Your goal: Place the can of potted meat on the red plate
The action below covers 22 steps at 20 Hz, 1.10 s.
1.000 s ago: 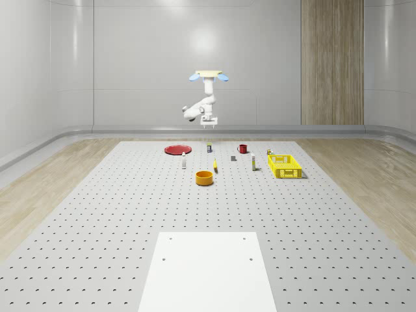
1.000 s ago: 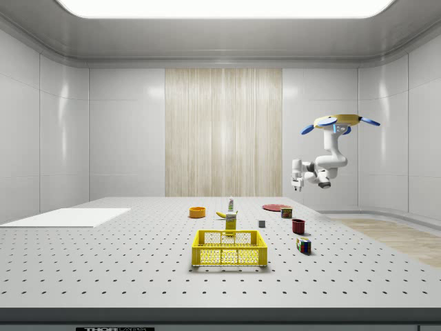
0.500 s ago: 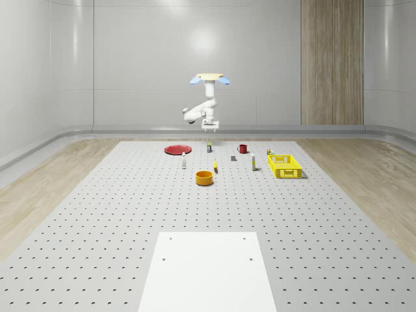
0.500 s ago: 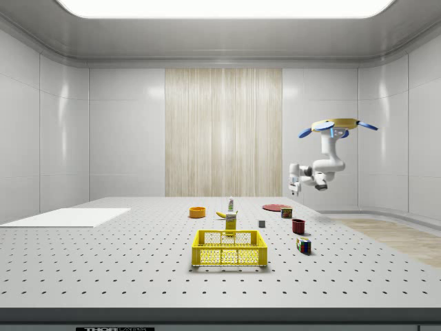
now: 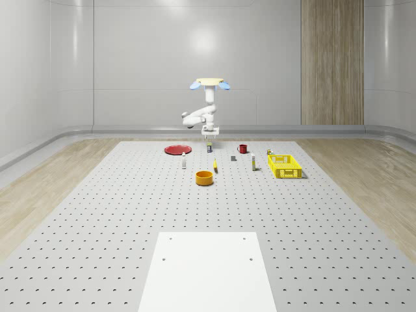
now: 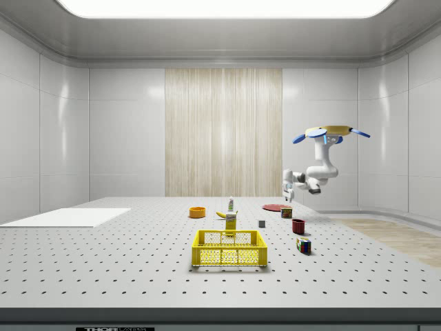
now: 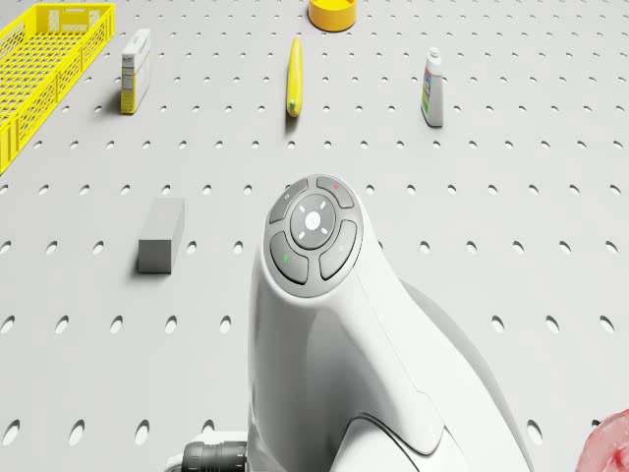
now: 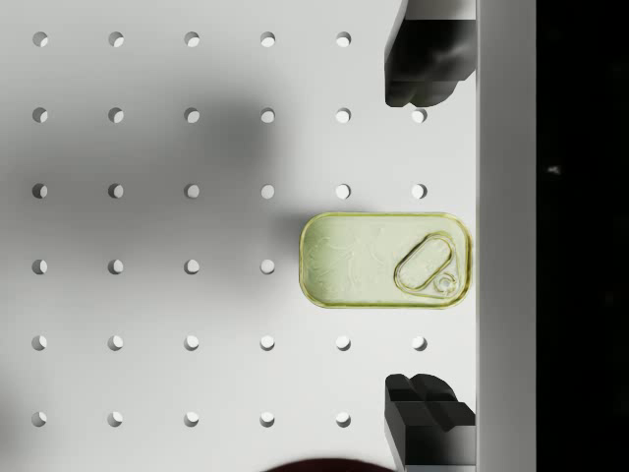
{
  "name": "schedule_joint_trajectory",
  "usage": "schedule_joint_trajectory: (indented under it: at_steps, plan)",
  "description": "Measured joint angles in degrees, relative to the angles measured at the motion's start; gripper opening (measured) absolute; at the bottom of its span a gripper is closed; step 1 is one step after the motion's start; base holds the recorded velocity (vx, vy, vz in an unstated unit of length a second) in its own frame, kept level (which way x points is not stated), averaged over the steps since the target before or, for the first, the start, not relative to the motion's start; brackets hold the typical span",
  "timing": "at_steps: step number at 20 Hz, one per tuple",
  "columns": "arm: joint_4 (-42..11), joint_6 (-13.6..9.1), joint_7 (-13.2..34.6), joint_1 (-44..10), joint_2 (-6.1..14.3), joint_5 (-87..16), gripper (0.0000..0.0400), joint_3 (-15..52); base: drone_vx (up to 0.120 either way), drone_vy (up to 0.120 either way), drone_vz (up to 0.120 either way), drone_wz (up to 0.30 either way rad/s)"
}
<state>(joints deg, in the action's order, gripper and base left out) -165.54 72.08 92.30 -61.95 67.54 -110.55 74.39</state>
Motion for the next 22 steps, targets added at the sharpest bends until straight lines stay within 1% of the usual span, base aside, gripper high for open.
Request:
schedule_joint_trajectory:
  at_steps: [3, 4, 6, 10, 12, 13, 18, 19, 22]
  plan:
    - [0.06, 0.75, 0.26, -0.28, 0.82, 0.43, 0.04, 0.25, 0.12, 0.0, 0.0, 0.0]
    - [0.08, 1.0, 0.34, -0.36, 1.1, 0.57, 0.04, 0.33, 0.04, 0.0, 0.0, 0.0]
    - [0.11, 1.49, 0.5, -0.54, 1.63, 0.84, 0.04, 0.49, 0.0, 0.0, -0.04, 0.0]
    - [0.18, 2.45, 0.81, -0.86, 2.67, 1.37, 0.04, 0.78, 0.0, 0.0, -0.12, 0.0]
    - [0.22, 2.92, 0.96, -1.02, 3.18, 1.63, 0.04, 0.92, 0.0, -0.08, -0.12, 0.0]
    - [0.24, 3.15, 1.03, -1.09, 3.43, 1.75, 0.04, 0.99, 0.0, -0.08, 0.0, 0.0]
    - [0.31, 4.28, 1.36, -1.45, 4.65, 2.35, 0.04, 1.31, 0.0, 0.0, 0.0, 0.0]
    - [0.33, 4.5, 1.43, -1.52, 4.89, 2.47, 0.04, 1.37, -0.04, 0.0, 0.0, 0.0]
    - [0.37, 5.15, 1.61, -1.72, 5.59, 2.81, 0.04, 1.54, -0.12, 0.0, 0.0, 0.0]
